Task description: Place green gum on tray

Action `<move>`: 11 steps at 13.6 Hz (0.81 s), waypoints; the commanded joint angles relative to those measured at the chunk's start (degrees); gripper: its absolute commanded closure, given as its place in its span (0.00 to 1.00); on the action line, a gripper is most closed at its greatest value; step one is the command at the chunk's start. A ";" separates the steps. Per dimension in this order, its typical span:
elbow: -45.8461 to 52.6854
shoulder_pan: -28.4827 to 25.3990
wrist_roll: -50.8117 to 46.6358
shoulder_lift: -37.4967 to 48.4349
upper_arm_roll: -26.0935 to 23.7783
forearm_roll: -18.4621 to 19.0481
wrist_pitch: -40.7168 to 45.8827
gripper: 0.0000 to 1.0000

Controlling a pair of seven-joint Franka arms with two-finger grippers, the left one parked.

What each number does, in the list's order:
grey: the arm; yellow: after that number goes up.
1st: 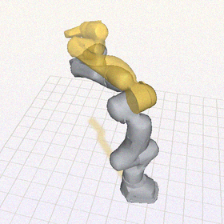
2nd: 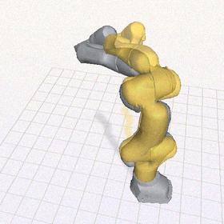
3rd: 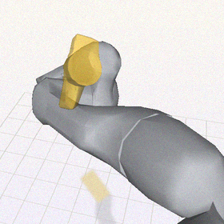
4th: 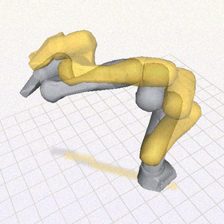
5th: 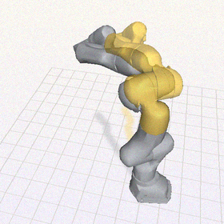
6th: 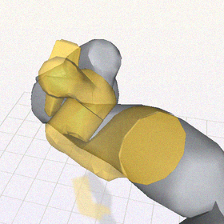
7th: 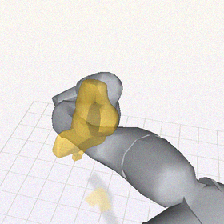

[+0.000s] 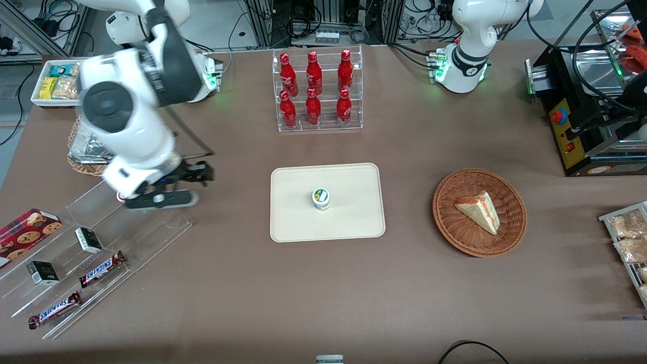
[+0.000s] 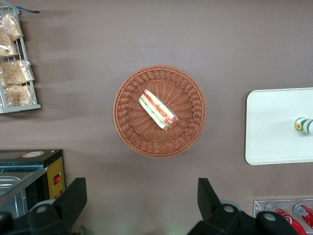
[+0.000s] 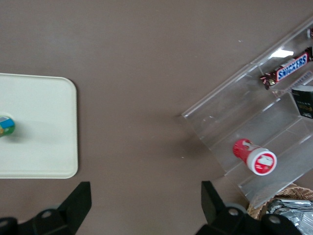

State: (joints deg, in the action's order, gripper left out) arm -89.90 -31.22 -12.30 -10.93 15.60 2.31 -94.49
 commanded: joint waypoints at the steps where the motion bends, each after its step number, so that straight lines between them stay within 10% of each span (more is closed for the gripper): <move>1: -7.03 5.19 1.57 5.91 -0.92 -2.39 -1.31 0.00; 11: -10.12 29.28 7.29 13.12 -16.47 -2.58 3.42 0.00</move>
State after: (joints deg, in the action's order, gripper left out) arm -97.66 -5.06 -5.63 -1.13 0.82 0.66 -92.80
